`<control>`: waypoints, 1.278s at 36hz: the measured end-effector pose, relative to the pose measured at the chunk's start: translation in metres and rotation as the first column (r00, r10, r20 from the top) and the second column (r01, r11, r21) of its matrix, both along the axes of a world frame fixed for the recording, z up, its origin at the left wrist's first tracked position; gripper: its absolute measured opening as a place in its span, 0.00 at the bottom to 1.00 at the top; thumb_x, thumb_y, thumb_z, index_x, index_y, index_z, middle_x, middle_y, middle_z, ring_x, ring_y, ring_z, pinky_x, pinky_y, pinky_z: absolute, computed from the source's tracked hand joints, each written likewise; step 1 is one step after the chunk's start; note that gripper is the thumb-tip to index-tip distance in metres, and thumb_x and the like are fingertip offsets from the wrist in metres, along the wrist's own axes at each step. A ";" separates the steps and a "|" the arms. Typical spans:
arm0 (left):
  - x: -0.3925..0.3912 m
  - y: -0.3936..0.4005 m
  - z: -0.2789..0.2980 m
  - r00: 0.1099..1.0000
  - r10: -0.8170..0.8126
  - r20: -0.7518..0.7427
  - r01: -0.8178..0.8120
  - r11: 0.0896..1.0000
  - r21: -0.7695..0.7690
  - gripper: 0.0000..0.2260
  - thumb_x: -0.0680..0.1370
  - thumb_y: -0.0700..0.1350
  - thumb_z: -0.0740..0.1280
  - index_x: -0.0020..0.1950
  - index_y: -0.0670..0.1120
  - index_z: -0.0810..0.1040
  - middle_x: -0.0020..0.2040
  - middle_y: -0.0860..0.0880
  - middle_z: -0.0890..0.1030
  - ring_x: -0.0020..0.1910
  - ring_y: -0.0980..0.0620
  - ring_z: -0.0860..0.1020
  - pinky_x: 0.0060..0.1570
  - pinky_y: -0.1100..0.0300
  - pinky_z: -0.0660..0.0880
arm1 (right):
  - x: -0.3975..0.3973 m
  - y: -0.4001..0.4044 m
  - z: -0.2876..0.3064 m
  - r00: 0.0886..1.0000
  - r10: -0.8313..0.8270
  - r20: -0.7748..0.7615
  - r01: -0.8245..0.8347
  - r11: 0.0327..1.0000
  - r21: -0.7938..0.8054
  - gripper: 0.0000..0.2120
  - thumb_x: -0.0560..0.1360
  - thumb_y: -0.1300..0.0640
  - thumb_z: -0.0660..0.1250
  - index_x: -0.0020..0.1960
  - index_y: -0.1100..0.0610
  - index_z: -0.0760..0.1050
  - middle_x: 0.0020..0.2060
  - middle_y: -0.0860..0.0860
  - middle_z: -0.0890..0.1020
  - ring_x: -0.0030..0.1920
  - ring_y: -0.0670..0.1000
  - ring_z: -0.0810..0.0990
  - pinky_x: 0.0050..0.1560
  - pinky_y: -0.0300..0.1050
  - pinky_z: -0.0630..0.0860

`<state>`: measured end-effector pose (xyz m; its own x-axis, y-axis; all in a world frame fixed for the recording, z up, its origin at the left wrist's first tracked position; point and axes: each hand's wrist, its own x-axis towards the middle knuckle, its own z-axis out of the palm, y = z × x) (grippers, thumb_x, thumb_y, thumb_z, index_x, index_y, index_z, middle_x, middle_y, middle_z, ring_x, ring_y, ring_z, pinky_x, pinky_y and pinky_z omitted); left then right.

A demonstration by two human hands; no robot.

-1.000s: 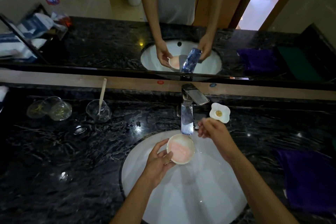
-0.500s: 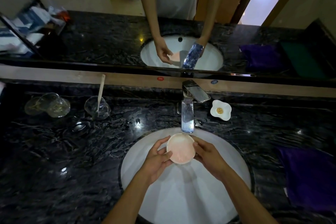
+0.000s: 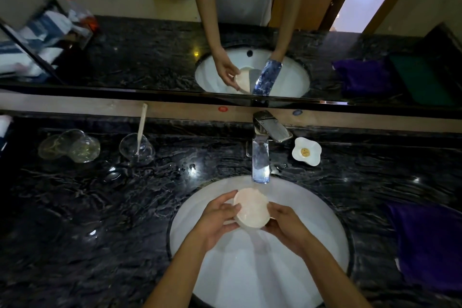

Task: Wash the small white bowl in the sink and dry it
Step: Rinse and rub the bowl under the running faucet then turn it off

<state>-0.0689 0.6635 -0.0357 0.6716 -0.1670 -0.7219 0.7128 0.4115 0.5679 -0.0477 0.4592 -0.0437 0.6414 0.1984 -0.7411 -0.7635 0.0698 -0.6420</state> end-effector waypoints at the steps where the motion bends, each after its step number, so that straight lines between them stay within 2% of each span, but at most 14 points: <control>1: 0.000 0.001 0.000 1.000 -0.010 0.016 0.010 1.000 0.022 0.19 0.76 0.38 0.72 0.65 0.52 0.79 0.58 0.40 0.79 0.58 0.42 0.81 0.46 0.54 0.81 | -0.002 0.002 0.001 1.000 -0.019 -0.003 0.019 1.000 0.022 0.15 0.85 0.60 0.57 0.64 0.63 0.78 0.57 0.58 0.85 0.57 0.59 0.84 0.57 0.55 0.83; 4: 0.002 0.002 -0.001 0.998 -0.020 0.061 0.017 0.998 0.059 0.20 0.76 0.34 0.71 0.63 0.53 0.80 0.60 0.40 0.76 0.60 0.42 0.78 0.47 0.53 0.82 | -0.005 0.006 0.007 0.997 -0.072 0.020 0.070 0.995 0.075 0.13 0.85 0.61 0.57 0.60 0.57 0.80 0.55 0.54 0.85 0.55 0.55 0.84 0.49 0.46 0.84; 7: 0.003 0.001 -0.003 0.997 0.020 0.079 -0.022 0.999 0.029 0.21 0.77 0.29 0.68 0.62 0.52 0.80 0.63 0.39 0.77 0.62 0.39 0.77 0.49 0.49 0.83 | -0.001 0.004 0.014 0.994 -0.067 0.083 0.061 0.995 0.077 0.13 0.84 0.61 0.60 0.62 0.56 0.80 0.58 0.54 0.85 0.57 0.54 0.84 0.49 0.44 0.83; 12: 0.004 -0.006 -0.009 0.997 0.076 0.028 -0.076 0.997 -0.004 0.22 0.79 0.28 0.62 0.66 0.49 0.77 0.63 0.41 0.80 0.63 0.40 0.77 0.56 0.45 0.81 | 0.008 -0.002 0.017 0.989 0.014 0.150 -0.008 0.999 -0.044 0.13 0.82 0.61 0.64 0.65 0.56 0.80 0.59 0.53 0.85 0.58 0.54 0.84 0.50 0.43 0.83; 16: 0.004 -0.011 -0.010 0.997 0.070 -0.018 -0.070 0.998 0.012 0.22 0.80 0.28 0.61 0.69 0.48 0.74 0.63 0.42 0.80 0.61 0.41 0.79 0.50 0.49 0.83 | 0.013 -0.002 0.017 0.987 0.050 0.151 -0.032 0.993 -0.116 0.11 0.81 0.60 0.66 0.62 0.57 0.80 0.57 0.57 0.85 0.52 0.52 0.85 0.44 0.40 0.82; 18: 0.005 -0.012 -0.010 0.999 0.049 -0.019 -0.048 0.999 0.018 0.22 0.80 0.28 0.62 0.70 0.47 0.74 0.64 0.40 0.79 0.62 0.40 0.79 0.52 0.48 0.83 | 0.014 -0.003 0.017 0.989 0.056 0.138 -0.039 0.991 -0.127 0.11 0.82 0.59 0.66 0.63 0.58 0.80 0.55 0.57 0.85 0.50 0.51 0.85 0.41 0.39 0.82; 24: 0.010 -0.007 -0.007 0.999 -0.024 0.036 0.021 0.997 0.075 0.24 0.76 0.26 0.64 0.64 0.52 0.77 0.63 0.40 0.76 0.62 0.39 0.77 0.57 0.42 0.81 | 0.011 -0.004 0.007 0.987 0.054 0.153 -0.037 0.993 -0.108 0.14 0.83 0.60 0.62 0.66 0.58 0.78 0.60 0.56 0.84 0.58 0.56 0.83 0.46 0.42 0.83; 27: 0.011 -0.006 -0.004 0.997 -0.040 0.066 0.032 0.994 0.106 0.25 0.76 0.25 0.63 0.62 0.53 0.78 0.63 0.41 0.75 0.62 0.39 0.76 0.57 0.38 0.80 | 0.011 -0.005 0.004 0.982 0.041 0.183 -0.025 0.996 -0.085 0.14 0.83 0.62 0.62 0.67 0.56 0.79 0.62 0.54 0.84 0.62 0.56 0.82 0.53 0.46 0.83; 30: 0.010 -0.006 -0.004 0.998 -0.018 0.058 0.012 0.995 0.099 0.25 0.76 0.24 0.63 0.64 0.50 0.77 0.65 0.42 0.75 0.62 0.41 0.76 0.52 0.44 0.82 | 0.011 -0.004 0.004 0.976 0.042 0.214 -0.028 0.997 -0.067 0.14 0.83 0.63 0.63 0.64 0.53 0.81 0.60 0.51 0.85 0.61 0.52 0.83 0.56 0.46 0.82; 34: 0.012 -0.008 -0.003 0.997 -0.006 0.079 -0.004 0.992 0.125 0.24 0.76 0.27 0.66 0.66 0.48 0.77 0.66 0.41 0.75 0.63 0.41 0.76 0.54 0.43 0.82 | 0.013 -0.003 0.003 0.978 0.030 0.207 -0.011 0.996 -0.090 0.14 0.83 0.62 0.62 0.63 0.52 0.81 0.59 0.51 0.85 0.61 0.53 0.83 0.54 0.46 0.82; 37: 0.017 -0.012 0.004 0.994 -0.008 0.107 -0.008 0.989 0.148 0.23 0.75 0.31 0.71 0.65 0.50 0.78 0.60 0.42 0.76 0.59 0.42 0.79 0.53 0.47 0.83 | 0.015 -0.001 0.002 0.985 0.016 0.173 0.004 0.994 -0.110 0.14 0.85 0.62 0.58 0.64 0.55 0.79 0.59 0.55 0.85 0.59 0.56 0.83 0.49 0.45 0.83; 41: 0.025 -0.017 0.013 0.995 0.004 0.102 -0.017 0.991 0.129 0.20 0.76 0.35 0.71 0.66 0.49 0.76 0.49 0.46 0.76 0.49 0.48 0.81 0.38 0.60 0.81 | 0.019 0.004 0.008 0.989 0.016 0.148 0.003 0.992 -0.129 0.15 0.85 0.61 0.56 0.64 0.56 0.80 0.57 0.57 0.85 0.55 0.58 0.84 0.43 0.45 0.83; 43: 0.027 -0.017 0.014 0.997 0.019 0.075 -0.027 0.994 0.104 0.17 0.78 0.36 0.70 0.65 0.48 0.75 0.48 0.46 0.78 0.47 0.49 0.81 0.37 0.60 0.81 | 0.021 0.004 0.010 0.990 0.008 0.138 0.011 0.991 -0.136 0.15 0.85 0.60 0.56 0.65 0.56 0.79 0.57 0.58 0.85 0.53 0.58 0.84 0.41 0.45 0.83; 46: 0.024 -0.015 0.008 0.999 0.029 0.028 -0.031 0.997 0.075 0.16 0.79 0.35 0.68 0.66 0.46 0.75 0.53 0.44 0.81 0.49 0.47 0.83 0.40 0.56 0.83 | 0.024 0.003 0.014 0.989 -0.010 0.147 0.031 0.990 -0.140 0.14 0.85 0.59 0.59 0.66 0.54 0.79 0.57 0.56 0.85 0.55 0.56 0.84 0.42 0.43 0.82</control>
<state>-0.0453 0.6488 -0.0280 0.6949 -0.0921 -0.7132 0.6846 0.3880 0.6170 -0.0233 0.4625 -0.0297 0.7471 0.0836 -0.6595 -0.6608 -0.0151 -0.7504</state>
